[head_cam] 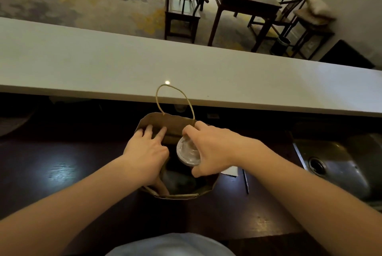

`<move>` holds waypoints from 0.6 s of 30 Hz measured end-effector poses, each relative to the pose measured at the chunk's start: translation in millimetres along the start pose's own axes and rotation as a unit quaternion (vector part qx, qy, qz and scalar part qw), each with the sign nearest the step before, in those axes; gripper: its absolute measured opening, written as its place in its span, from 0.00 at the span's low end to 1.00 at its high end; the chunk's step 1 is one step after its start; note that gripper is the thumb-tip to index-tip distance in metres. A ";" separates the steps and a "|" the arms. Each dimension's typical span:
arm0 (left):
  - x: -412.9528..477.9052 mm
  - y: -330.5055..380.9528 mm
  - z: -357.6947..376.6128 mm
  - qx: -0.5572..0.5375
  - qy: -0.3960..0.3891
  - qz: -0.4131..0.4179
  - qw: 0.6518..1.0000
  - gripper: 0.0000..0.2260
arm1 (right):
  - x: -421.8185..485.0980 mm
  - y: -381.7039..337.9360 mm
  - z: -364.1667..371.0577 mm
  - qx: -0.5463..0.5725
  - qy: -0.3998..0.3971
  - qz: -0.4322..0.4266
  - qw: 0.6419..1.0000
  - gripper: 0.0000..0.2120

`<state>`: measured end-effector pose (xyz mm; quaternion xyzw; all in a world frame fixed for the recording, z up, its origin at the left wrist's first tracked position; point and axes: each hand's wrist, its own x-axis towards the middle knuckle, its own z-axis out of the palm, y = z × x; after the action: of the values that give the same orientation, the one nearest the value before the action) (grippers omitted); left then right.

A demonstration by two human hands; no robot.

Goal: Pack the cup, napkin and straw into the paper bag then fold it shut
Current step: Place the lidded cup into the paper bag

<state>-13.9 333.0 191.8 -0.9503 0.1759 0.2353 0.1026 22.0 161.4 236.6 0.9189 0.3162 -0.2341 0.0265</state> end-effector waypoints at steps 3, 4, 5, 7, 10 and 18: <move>-0.5 2.0 -1.8 0.002 -0.005 0.001 1.000 0.48 | 23.8 -7.8 6.5 -0.091 -0.058 0.023 0.994 0.44; -0.2 2.6 -1.5 0.005 -0.006 0.001 1.000 0.48 | 31.7 -10.1 11.1 -0.114 -0.073 0.032 0.990 0.47; 0.2 3.3 -0.8 0.008 -0.006 0.001 1.000 0.48 | 40.0 -12.1 17.2 -0.136 -0.088 0.038 0.986 0.49; 1.1 4.6 0.1 0.010 -0.005 0.000 1.000 0.46 | 56.0 -15.3 31.0 -0.170 -0.126 0.043 0.976 0.53; 3.7 4.4 3.2 0.008 0.001 0.000 1.000 0.35 | 82.1 -20.5 55.7 -0.167 -0.196 0.072 0.964 0.57; 6.2 4.1 7.6 0.005 0.000 -0.001 1.000 0.30 | 127.4 -13.4 114.8 -0.095 -0.217 0.151 0.960 0.37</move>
<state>-13.4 329.5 181.7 -0.9500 0.1763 0.2341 0.1079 54.6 222.0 78.9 0.8761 0.1815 -0.3903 0.2171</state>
